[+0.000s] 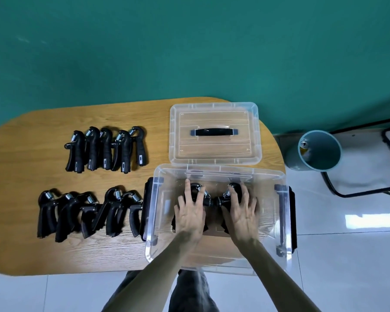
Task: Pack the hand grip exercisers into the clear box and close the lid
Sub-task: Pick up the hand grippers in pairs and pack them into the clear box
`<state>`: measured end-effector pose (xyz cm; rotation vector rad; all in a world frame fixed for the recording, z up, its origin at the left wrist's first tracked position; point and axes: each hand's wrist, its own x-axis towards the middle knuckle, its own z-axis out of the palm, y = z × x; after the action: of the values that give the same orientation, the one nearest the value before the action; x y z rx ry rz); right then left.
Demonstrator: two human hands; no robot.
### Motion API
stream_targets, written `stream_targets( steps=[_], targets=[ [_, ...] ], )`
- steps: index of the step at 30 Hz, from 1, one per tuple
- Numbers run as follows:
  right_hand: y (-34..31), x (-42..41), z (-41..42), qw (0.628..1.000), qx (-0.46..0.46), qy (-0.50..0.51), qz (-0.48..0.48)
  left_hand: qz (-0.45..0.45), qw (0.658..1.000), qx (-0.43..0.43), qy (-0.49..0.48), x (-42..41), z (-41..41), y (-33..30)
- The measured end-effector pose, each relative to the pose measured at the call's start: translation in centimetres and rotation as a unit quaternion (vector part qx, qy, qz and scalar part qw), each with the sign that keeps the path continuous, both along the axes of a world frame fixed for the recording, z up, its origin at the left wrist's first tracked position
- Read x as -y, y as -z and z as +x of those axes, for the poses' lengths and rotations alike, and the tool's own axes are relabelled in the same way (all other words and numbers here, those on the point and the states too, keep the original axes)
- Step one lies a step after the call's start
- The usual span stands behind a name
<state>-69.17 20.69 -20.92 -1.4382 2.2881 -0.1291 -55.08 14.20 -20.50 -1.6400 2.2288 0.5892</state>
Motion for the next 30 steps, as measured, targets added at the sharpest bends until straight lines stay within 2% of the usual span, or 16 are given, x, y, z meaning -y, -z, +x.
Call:
stream_targets(
  steps=[7,13,20,24,30],
  targets=[
    [-0.9,0.2,0.2,0.998,-0.054,-0.025,-0.033,-0.008,0.999,-0.027,-0.023,0.0,0.4,-0.7],
    [-4.2,1.0,2.2,0.993,-0.092,-0.052,-0.045,-0.025,0.996,-0.045,0.077,1.3,2.8,-3.8],
    [-9.5,2.5,5.3,0.988,-0.137,-0.050,-0.050,-0.093,0.980,-0.072,0.159,2.3,4.8,-8.2],
    [-12.7,3.7,7.3,0.983,-0.174,-0.037,-0.049,-0.115,0.978,-0.092,0.149,3.6,7.4,-11.3],
    [-16.9,6.2,13.8,0.978,-0.185,-0.070,-0.065,-0.112,0.984,-0.082,0.111,6.0,15.2,-15.7]
  ],
)
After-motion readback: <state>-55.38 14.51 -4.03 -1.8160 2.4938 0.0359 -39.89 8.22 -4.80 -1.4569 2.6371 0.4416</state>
